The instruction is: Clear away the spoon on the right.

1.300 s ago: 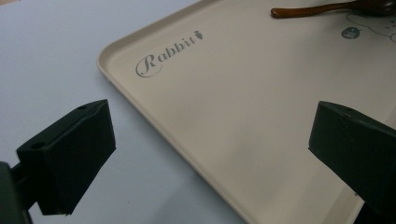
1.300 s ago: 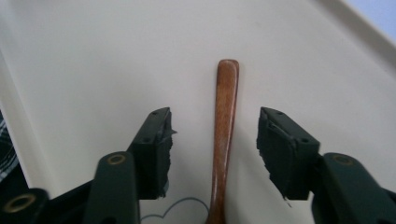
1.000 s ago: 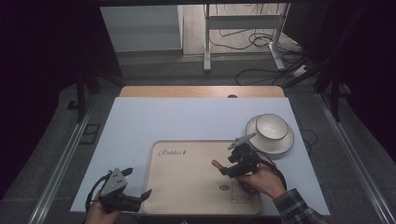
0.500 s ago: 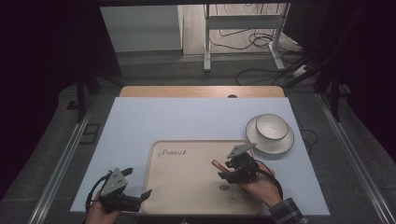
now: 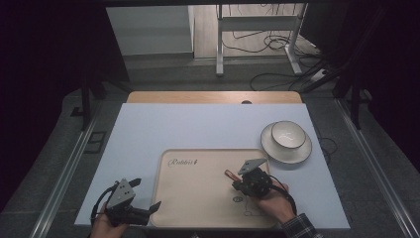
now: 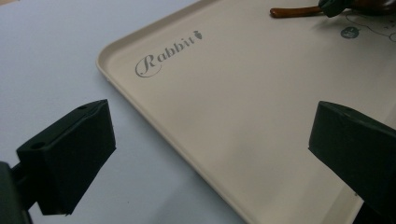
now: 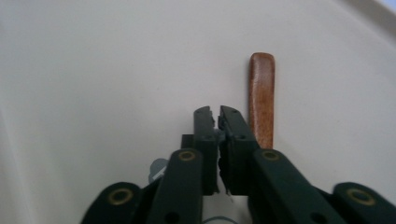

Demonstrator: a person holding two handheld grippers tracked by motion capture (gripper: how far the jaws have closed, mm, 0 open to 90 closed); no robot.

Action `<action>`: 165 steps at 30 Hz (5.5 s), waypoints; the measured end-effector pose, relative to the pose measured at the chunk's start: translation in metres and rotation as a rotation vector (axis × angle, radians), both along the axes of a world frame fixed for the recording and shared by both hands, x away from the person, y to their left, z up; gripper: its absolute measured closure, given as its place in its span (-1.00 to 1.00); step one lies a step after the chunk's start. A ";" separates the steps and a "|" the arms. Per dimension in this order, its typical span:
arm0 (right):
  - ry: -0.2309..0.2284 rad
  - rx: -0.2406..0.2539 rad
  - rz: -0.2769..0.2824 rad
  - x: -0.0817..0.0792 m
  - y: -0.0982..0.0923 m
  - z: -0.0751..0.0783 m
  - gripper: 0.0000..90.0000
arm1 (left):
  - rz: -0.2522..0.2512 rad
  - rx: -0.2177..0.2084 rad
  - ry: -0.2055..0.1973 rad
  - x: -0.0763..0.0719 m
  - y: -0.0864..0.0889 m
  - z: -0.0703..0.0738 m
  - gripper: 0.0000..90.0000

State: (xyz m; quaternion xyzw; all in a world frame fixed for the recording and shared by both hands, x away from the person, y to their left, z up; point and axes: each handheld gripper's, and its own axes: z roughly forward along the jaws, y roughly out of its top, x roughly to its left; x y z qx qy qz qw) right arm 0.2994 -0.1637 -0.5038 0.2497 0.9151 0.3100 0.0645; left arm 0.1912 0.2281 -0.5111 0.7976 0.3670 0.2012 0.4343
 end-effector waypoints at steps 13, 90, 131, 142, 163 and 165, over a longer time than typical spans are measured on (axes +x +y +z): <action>0.001 -0.006 0.004 0.001 0.000 -0.010 0.99 | -0.004 0.001 0.000 0.000 0.000 0.000 -0.99; -0.055 0.005 -0.242 0.025 -0.058 -0.006 0.99 | -0.019 0.028 -0.013 -0.001 -0.003 0.000 -0.99; -0.110 0.044 -0.233 0.003 -0.060 0.013 0.25 | -0.022 0.028 -0.015 -0.002 -0.004 0.000 -0.99; -0.136 0.069 -0.248 -0.010 -0.068 0.019 -0.11 | -0.023 0.029 -0.015 -0.002 -0.004 0.000 -0.99; -0.213 0.128 -0.267 -0.038 -0.093 0.024 -0.75 | -0.023 0.033 -0.014 -0.001 -0.004 0.000 -0.99; -0.217 0.134 -0.270 -0.040 -0.095 0.024 -0.76 | -0.022 0.033 -0.014 -0.002 -0.004 0.000 -0.99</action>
